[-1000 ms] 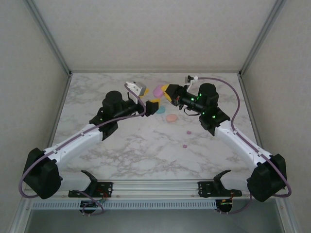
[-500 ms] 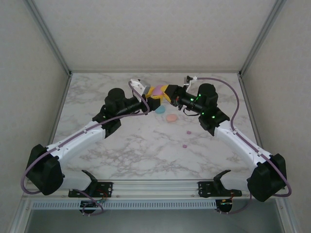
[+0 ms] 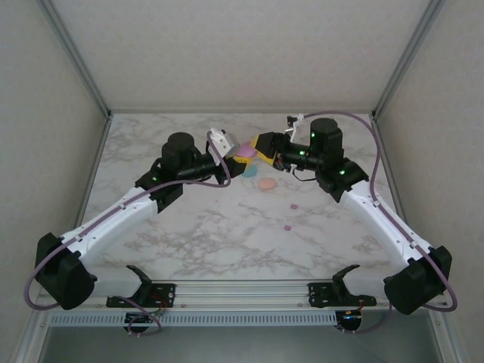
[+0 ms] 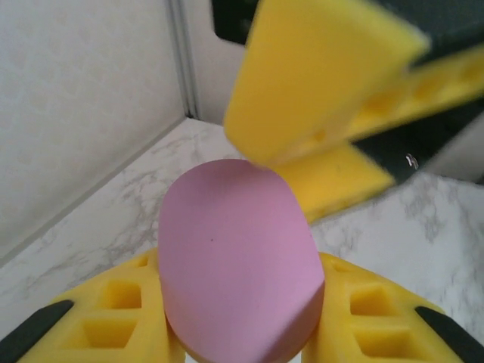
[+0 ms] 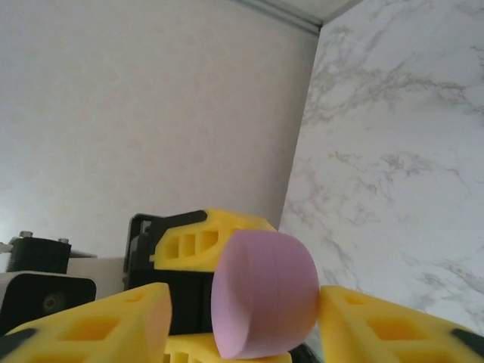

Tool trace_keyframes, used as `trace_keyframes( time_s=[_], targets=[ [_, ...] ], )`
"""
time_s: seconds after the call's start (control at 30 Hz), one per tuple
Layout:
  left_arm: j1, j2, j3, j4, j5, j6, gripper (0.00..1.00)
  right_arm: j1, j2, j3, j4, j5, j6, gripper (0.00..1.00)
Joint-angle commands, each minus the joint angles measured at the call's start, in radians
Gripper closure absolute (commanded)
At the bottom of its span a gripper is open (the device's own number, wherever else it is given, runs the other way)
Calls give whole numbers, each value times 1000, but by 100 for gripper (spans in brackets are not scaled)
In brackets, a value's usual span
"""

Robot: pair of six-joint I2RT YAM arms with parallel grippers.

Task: Insert the wireless bluetooth earbuds into the charging case

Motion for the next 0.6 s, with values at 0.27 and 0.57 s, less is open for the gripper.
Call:
trace_keyframes(
  time_s=[0.27, 0.57],
  targets=[
    [15, 16, 198, -409, 193, 272, 74, -24, 149, 243, -462, -323, -400, 47],
    [19, 24, 205, -413, 205, 270, 72, -31, 152, 231, -443, -421, -407, 61]
  ],
)
